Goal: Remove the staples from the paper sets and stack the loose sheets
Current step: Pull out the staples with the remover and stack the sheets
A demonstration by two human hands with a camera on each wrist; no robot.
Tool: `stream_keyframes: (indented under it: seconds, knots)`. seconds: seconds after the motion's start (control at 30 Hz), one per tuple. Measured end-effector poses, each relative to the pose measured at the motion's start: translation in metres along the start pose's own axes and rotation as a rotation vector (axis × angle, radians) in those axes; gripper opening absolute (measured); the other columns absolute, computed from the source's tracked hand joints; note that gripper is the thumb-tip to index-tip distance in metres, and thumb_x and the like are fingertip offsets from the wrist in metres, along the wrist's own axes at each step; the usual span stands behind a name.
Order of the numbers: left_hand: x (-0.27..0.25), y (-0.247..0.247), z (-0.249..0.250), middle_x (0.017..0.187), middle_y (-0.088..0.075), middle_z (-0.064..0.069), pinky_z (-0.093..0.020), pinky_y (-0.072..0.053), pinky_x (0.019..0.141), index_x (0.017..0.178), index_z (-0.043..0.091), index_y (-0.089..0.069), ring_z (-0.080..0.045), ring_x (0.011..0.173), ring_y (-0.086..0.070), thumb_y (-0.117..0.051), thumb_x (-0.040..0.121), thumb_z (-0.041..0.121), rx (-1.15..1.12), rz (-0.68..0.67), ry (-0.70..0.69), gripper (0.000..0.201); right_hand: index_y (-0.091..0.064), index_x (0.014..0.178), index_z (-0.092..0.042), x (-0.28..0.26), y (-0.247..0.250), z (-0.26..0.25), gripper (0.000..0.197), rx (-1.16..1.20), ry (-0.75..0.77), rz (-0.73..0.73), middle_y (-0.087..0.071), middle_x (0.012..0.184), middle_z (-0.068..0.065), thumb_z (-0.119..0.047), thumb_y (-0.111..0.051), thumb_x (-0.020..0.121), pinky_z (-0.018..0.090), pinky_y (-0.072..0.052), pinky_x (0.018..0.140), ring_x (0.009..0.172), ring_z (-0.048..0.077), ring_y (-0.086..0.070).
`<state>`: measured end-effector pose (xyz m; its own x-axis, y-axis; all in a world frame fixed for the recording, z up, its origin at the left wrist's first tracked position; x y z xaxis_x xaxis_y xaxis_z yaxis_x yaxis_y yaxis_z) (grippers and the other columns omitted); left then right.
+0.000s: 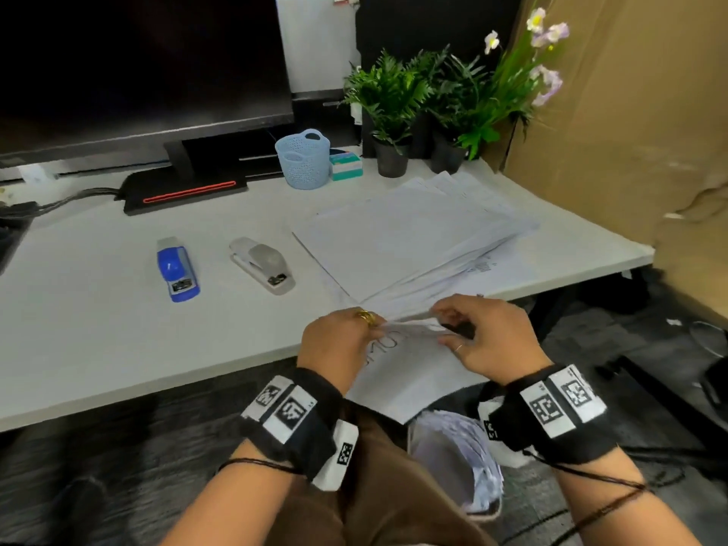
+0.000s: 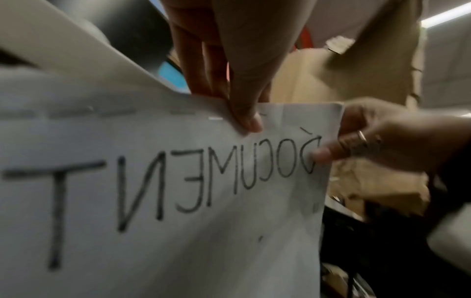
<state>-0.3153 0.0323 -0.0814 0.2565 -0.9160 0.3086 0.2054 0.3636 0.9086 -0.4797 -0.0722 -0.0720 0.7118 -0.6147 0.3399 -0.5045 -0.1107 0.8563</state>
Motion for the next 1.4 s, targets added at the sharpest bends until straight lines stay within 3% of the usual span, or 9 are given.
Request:
stream_keyframes:
  seconds: [0.07, 0.17, 0.27, 0.33, 0.53, 0.73, 1.17, 1.27, 1.4]
  knots:
    - [0.006, -0.014, 0.026, 0.069, -0.065, -0.004, -0.025, -0.042, 0.043, 0.071, 0.011, -0.072, -0.026, 0.062, -0.064, -0.087, 0.054, 0.010, 0.105, -0.065, -0.172, 0.023, -0.068, 0.100, -0.033, -0.006, 0.004, -0.007, 0.037, -0.156, 0.073, -0.034, -0.070, 0.085, -0.011, -0.025, -0.078, 0.065, 0.026, -0.049, 0.064, 0.078, 0.015, -0.067]
    - [0.018, -0.035, 0.054, 0.061, -0.062, -0.002, -0.019, -0.035, 0.036, 0.062, 0.014, -0.069, -0.021, 0.052, -0.061, -0.091, 0.035, 0.009, 0.228, -0.160, -0.248, 0.035, -0.059, 0.112, -0.030, -0.013, -0.005, 0.004, 0.032, -0.344, 0.008, -0.247, -0.066, 0.102, -0.003, -0.021, -0.056, 0.082, 0.029, -0.042, 0.068, 0.096, 0.023, -0.062]
    - [0.027, -0.051, 0.075, 0.100, -0.064, -0.005, -0.029, -0.047, 0.065, 0.102, 0.014, -0.068, -0.023, 0.094, -0.061, -0.070, 0.079, 0.012, 0.233, -0.303, -0.298, 0.023, -0.049, 0.120, -0.018, -0.024, -0.025, 0.032, 0.037, -0.399, -0.134, -0.453, -0.060, 0.108, 0.009, -0.007, -0.044, 0.086, 0.031, -0.036, 0.070, 0.102, 0.030, -0.056]
    - [0.037, -0.059, 0.076, 0.118, -0.056, -0.005, -0.031, -0.040, 0.078, 0.124, 0.015, -0.057, -0.023, 0.114, -0.046, -0.051, 0.095, 0.021, 0.174, -0.279, -0.301, 0.031, -0.054, 0.117, -0.013, -0.032, -0.034, 0.054, 0.036, -0.291, -0.244, -0.479, -0.062, 0.106, 0.014, -0.002, -0.043, 0.084, 0.032, -0.039, 0.077, 0.104, 0.032, -0.055]
    - [0.070, -0.049, 0.070, 0.124, -0.056, -0.011, -0.042, -0.029, 0.095, 0.122, 0.018, -0.060, -0.030, 0.115, -0.044, -0.055, 0.085, 0.039, 0.247, 0.065, -0.331, 0.043, -0.068, 0.108, -0.006, -0.055, -0.073, 0.139, 0.034, -0.049, -0.606, -0.419, -0.067, 0.107, 0.019, 0.001, -0.044, 0.085, 0.031, -0.042, 0.087, 0.105, 0.034, -0.059]
    - [0.090, -0.075, 0.057, 0.152, -0.019, -0.010, -0.050, -0.012, 0.112, 0.148, 0.023, -0.020, -0.031, 0.138, -0.017, -0.018, 0.092, 0.061, 0.257, -0.186, -0.105, 0.067, -0.066, 0.103, 0.004, -0.082, -0.129, 0.189, 0.025, 0.013, -0.911, -0.476, -0.063, 0.110, 0.025, -0.006, -0.048, 0.090, 0.033, -0.046, 0.081, 0.104, 0.036, -0.060]
    - [0.092, -0.079, 0.055, 0.148, -0.030, -0.014, -0.053, -0.020, 0.107, 0.144, 0.022, -0.030, -0.034, 0.133, -0.027, -0.012, 0.086, 0.062, 0.233, -0.154, -0.101, 0.074, -0.057, 0.125, -0.008, -0.105, -0.196, 0.192, 0.040, -0.075, -0.724, -0.525, -0.062, 0.117, 0.021, 0.000, -0.043, 0.088, 0.034, -0.044, 0.089, 0.109, 0.034, -0.058]
    - [0.091, -0.079, 0.056, 0.148, -0.030, -0.014, -0.053, -0.020, 0.107, 0.144, 0.022, -0.030, -0.034, 0.134, -0.027, -0.011, 0.085, 0.062, 0.226, -0.147, -0.097, 0.074, -0.046, 0.133, -0.009, -0.125, -0.232, 0.173, 0.043, 0.003, -0.585, -0.648, -0.055, 0.131, 0.015, -0.010, -0.041, 0.090, 0.030, -0.038, 0.097, 0.121, 0.026, -0.052]
    - [0.091, -0.079, 0.055, 0.148, -0.030, -0.014, -0.052, -0.020, 0.107, 0.144, 0.022, -0.030, -0.034, 0.134, -0.027, -0.010, 0.085, 0.062, 0.240, -0.150, -0.090, 0.075, -0.029, 0.138, -0.001, -0.162, -0.273, 0.170, 0.056, 0.048, -0.687, -0.919, -0.044, 0.138, 0.019, -0.029, -0.049, 0.094, 0.031, -0.035, 0.096, 0.125, 0.029, -0.046]
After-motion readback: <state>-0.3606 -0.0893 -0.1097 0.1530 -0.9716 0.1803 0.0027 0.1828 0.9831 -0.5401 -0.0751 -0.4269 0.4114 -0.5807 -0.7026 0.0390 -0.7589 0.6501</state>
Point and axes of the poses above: each hand's wrist, its own x-axis towards the middle knuckle, its own y-axis out of the back of the hand, z = x × y, the point moved 4 cm from there along x, towards the middle knuckle
